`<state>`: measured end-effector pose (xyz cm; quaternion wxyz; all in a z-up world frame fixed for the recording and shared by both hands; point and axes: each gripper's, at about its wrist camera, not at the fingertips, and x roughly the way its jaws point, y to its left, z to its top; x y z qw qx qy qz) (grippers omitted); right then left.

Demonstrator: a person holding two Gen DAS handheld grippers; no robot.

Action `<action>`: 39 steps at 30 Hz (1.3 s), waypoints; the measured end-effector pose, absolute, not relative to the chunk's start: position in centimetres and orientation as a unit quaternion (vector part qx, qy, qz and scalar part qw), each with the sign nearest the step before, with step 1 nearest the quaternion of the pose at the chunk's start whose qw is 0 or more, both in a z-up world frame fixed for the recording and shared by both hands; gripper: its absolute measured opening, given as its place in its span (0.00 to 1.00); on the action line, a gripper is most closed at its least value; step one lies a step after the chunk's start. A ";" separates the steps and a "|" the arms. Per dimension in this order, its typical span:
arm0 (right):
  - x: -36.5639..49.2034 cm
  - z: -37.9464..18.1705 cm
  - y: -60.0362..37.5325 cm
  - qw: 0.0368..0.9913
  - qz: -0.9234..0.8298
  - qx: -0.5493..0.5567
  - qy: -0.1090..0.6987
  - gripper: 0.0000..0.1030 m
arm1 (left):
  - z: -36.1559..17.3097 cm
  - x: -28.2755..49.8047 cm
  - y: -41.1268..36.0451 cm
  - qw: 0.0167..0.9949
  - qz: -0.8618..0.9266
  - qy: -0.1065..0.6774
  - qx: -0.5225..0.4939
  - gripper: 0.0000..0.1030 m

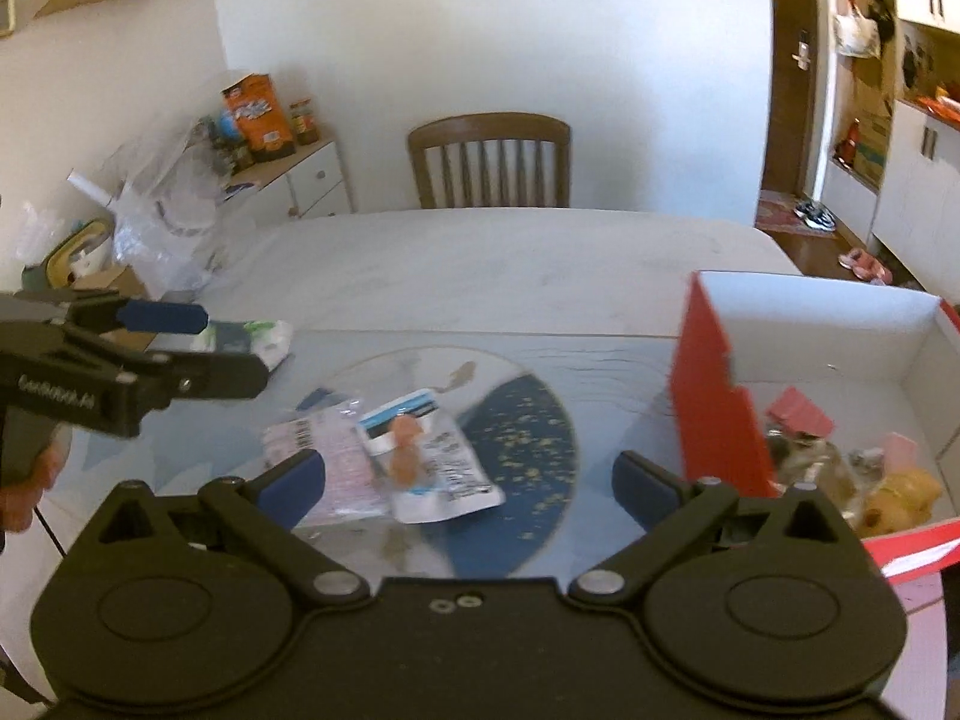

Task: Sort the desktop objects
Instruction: 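Move both tools back over the turntable items, then grasp the white tissue pack with the left tool while the right tool grasps the clear snack bag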

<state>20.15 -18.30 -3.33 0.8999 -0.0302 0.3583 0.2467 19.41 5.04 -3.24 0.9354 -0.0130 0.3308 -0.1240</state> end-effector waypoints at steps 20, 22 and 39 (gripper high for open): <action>20.6 -7.0 -8.5 0.866 0.293 -0.082 0.396 0.99 | -6.8 21.4 14.9 0.931 -0.101 0.349 0.045 1.00; 20.9 -7.3 -8.0 0.864 0.294 -0.085 0.399 0.99 | -7.2 22.3 15.8 0.928 -0.104 0.354 0.054 1.00; 23.0 -9.2 -6.3 0.849 0.297 -0.105 0.424 0.99 | -12.5 30.4 21.6 0.887 -0.137 0.436 0.075 1.00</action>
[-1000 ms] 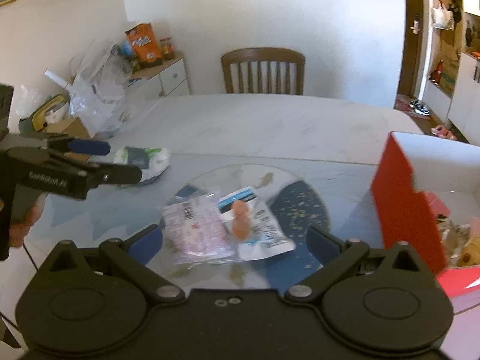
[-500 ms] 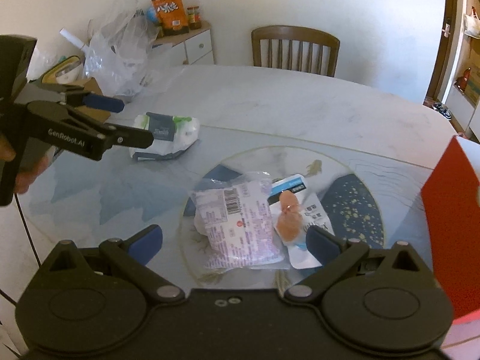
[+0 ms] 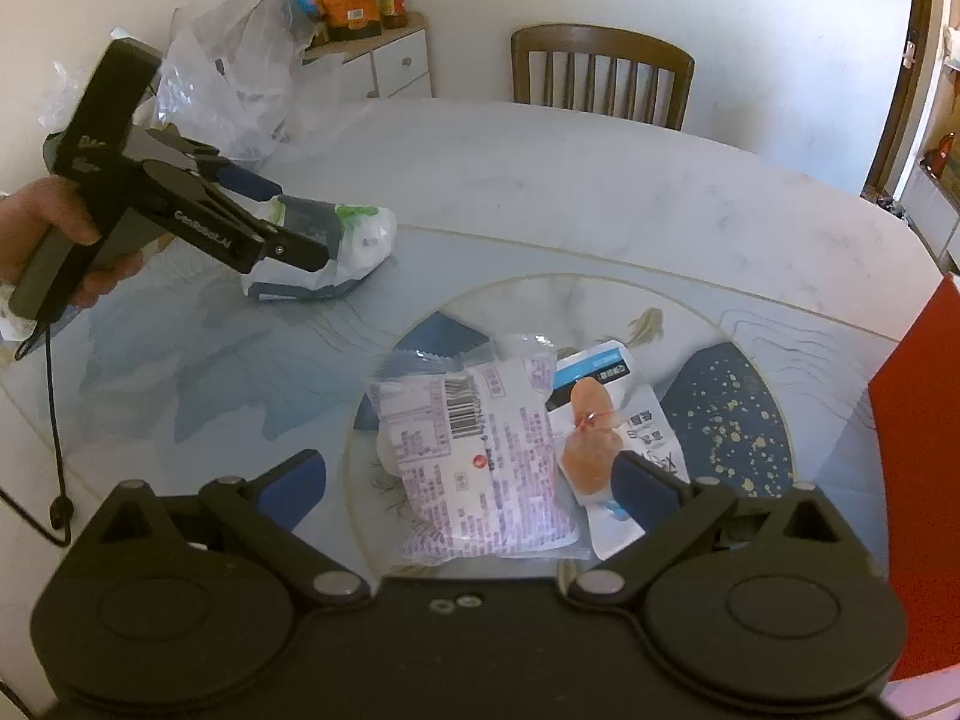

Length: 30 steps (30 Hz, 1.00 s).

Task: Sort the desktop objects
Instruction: 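Grasp the white tissue pack with the left tool while the right tool grasps the clear snack bag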

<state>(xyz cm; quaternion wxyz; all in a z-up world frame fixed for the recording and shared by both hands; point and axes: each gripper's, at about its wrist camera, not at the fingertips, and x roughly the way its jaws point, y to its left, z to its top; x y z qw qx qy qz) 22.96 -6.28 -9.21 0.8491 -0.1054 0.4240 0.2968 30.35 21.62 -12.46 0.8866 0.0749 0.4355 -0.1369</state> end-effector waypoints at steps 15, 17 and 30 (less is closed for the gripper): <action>24.1 -10.8 -5.2 0.841 0.289 -0.114 0.443 0.89 | -14.6 31.9 22.4 0.878 -0.179 0.443 0.041 0.99; 24.3 -10.9 -5.2 0.839 0.288 -0.111 0.448 0.80 | -14.7 31.7 22.3 0.879 -0.180 0.438 0.044 0.99; 24.2 -11.0 -5.7 0.838 0.279 -0.093 0.460 0.68 | -14.1 30.3 22.0 0.888 -0.181 0.421 0.044 0.65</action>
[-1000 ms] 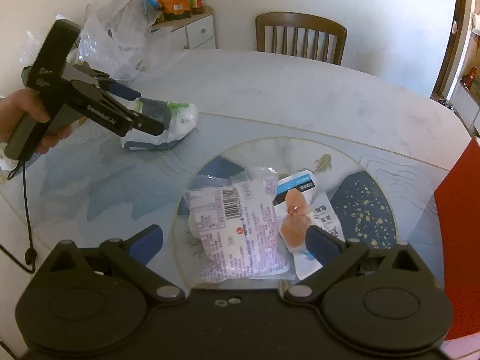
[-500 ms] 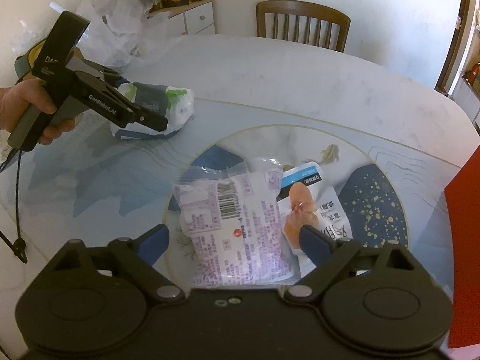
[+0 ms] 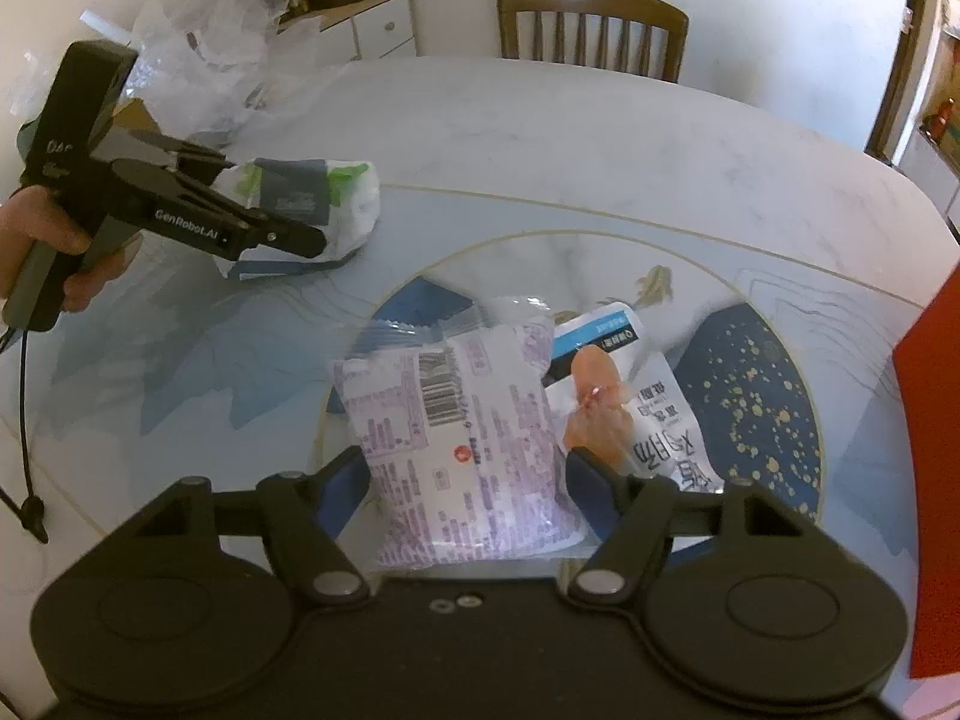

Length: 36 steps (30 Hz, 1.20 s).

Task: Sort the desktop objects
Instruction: 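Grasp the white tissue pack with the left tool while the right tool grasps the clear snack bag, then carry the tissue pack and snack bag with both tools over the red box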

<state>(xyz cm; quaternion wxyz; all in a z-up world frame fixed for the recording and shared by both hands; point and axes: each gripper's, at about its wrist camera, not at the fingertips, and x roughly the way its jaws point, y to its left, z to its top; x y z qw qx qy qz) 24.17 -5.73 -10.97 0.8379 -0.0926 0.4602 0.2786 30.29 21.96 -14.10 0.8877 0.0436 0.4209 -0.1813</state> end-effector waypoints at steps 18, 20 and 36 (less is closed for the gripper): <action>22.8 -9.0 -7.8 0.859 0.266 -0.073 0.432 0.52 | -10.5 25.8 19.2 0.900 -0.162 0.405 0.007 0.58; 22.5 -8.7 -8.1 0.862 0.264 -0.071 0.427 0.52 | -9.7 25.0 18.6 0.901 -0.165 0.400 0.005 0.58; 20.3 -6.7 -12.6 0.880 0.250 -0.052 0.401 0.51 | -5.2 20.8 11.9 0.908 -0.181 0.379 -0.010 0.58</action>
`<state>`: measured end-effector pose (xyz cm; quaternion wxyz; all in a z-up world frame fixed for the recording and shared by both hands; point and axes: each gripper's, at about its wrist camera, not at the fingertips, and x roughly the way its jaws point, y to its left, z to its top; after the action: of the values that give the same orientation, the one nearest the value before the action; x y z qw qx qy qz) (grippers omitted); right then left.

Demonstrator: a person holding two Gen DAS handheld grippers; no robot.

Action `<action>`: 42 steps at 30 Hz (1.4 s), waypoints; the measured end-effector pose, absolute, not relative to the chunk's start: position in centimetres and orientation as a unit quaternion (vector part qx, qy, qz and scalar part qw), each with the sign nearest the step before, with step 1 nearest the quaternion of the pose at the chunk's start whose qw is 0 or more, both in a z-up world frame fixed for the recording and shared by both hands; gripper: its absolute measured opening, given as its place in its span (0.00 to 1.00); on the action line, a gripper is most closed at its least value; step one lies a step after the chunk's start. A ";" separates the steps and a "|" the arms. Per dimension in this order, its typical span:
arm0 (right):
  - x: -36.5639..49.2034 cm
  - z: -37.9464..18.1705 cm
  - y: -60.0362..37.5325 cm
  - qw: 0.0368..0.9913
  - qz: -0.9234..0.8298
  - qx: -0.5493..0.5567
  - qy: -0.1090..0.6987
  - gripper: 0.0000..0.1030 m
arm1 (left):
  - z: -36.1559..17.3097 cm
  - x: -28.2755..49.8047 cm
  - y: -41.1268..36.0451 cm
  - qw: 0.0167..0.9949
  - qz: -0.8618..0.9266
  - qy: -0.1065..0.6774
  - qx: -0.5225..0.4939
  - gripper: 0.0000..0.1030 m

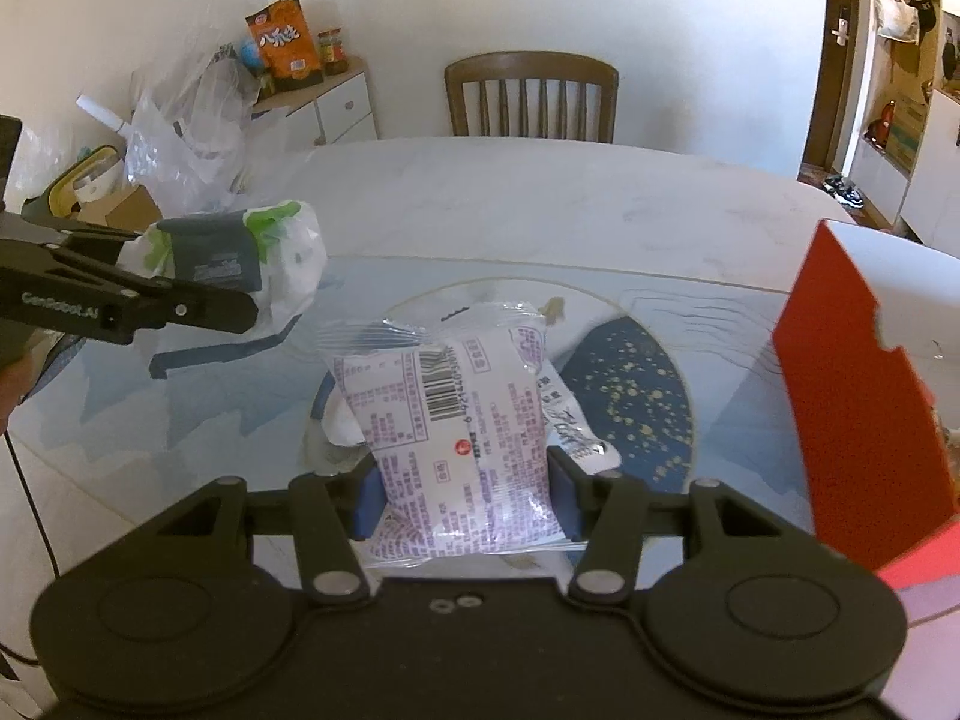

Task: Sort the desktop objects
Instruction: 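Carry the tissue pack and snack bag with both tools over the red box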

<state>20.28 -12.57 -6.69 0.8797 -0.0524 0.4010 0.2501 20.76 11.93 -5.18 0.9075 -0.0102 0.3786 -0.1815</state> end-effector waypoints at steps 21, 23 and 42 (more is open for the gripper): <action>20.0 -1.8 -23.0 0.893 0.243 -0.034 0.377 0.51 | -0.6 21.2 -0.4 0.908 -0.230 0.350 -0.005 0.58; 20.3 -1.6 -24.3 0.893 0.242 -0.030 0.379 0.51 | -0.4 21.4 -1.4 0.909 -0.233 0.346 -0.007 0.58; 25.5 -0.6 -36.8 0.911 0.177 -0.037 0.371 0.51 | 0.9 26.5 -14.0 0.903 -0.274 0.332 0.016 0.58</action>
<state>25.53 -36.75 -0.65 0.9110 -0.0372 0.3708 0.1768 26.53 -13.99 0.88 0.9026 0.0159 0.3320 -0.2737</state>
